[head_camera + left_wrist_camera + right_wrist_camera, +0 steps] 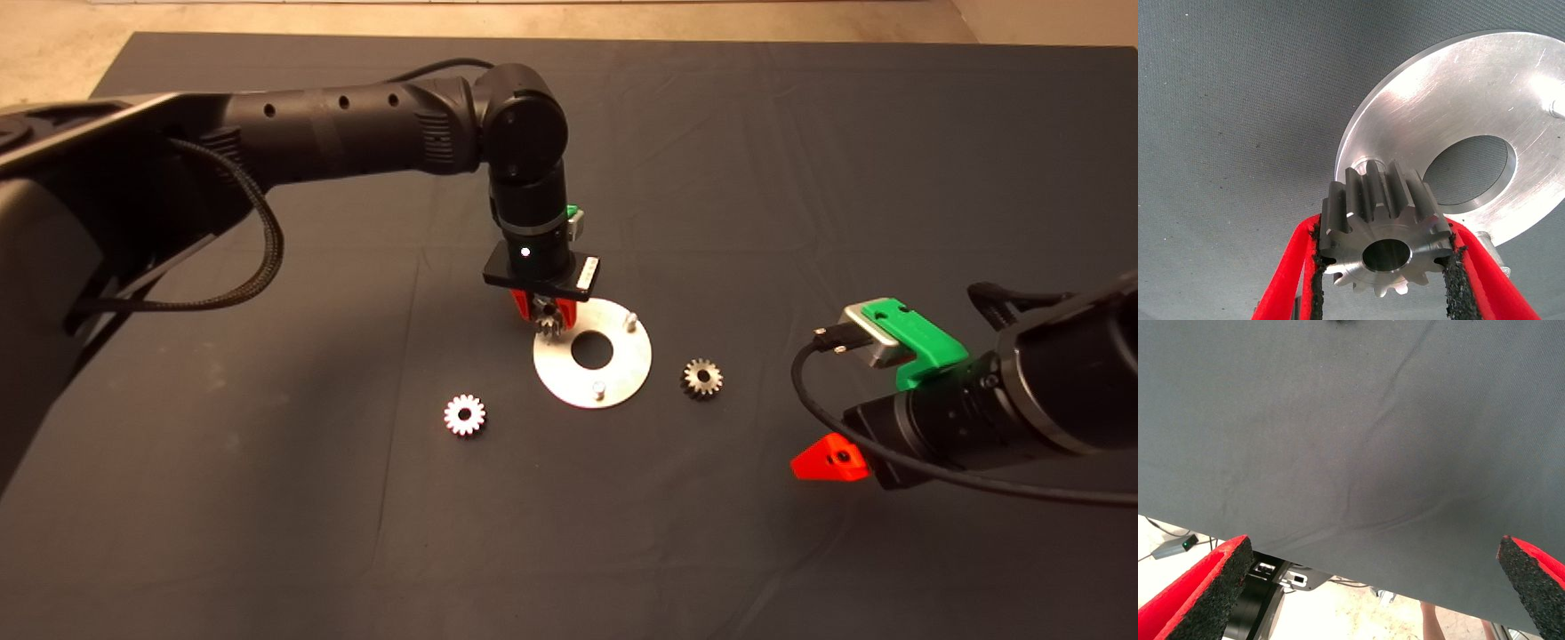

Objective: Install three planetary gears onto the carrier pins

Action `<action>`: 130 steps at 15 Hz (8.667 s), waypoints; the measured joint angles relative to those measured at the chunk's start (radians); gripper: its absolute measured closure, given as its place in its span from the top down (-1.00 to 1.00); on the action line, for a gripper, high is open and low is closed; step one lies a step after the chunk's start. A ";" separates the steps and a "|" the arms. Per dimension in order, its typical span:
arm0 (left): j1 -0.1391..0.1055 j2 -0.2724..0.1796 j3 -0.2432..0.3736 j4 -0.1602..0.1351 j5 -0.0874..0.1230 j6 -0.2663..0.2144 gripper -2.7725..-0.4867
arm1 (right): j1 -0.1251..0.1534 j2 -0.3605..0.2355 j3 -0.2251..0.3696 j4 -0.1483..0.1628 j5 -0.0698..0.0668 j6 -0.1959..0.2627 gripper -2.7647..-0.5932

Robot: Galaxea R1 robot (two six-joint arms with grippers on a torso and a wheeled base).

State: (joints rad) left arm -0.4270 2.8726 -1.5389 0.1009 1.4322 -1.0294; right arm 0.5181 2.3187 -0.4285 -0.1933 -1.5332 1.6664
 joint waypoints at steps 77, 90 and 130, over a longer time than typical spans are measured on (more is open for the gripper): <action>0.001 -0.352 0.505 0.002 -0.001 -0.596 0.34 | -0.005 0.000 0.000 0.000 0.000 0.000 0.99; 0.083 -0.355 0.458 0.004 -0.019 -0.525 0.34 | -0.011 0.000 0.000 0.000 0.000 0.000 0.99; 0.176 -0.351 0.467 0.135 -0.097 -0.447 -0.11 | -0.017 0.000 0.000 0.000 0.000 0.000 0.99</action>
State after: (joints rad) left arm -0.2506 2.5217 -1.0723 0.2357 1.3349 -1.4760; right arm 0.5011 2.3187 -0.4281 -0.1930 -1.5336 1.6660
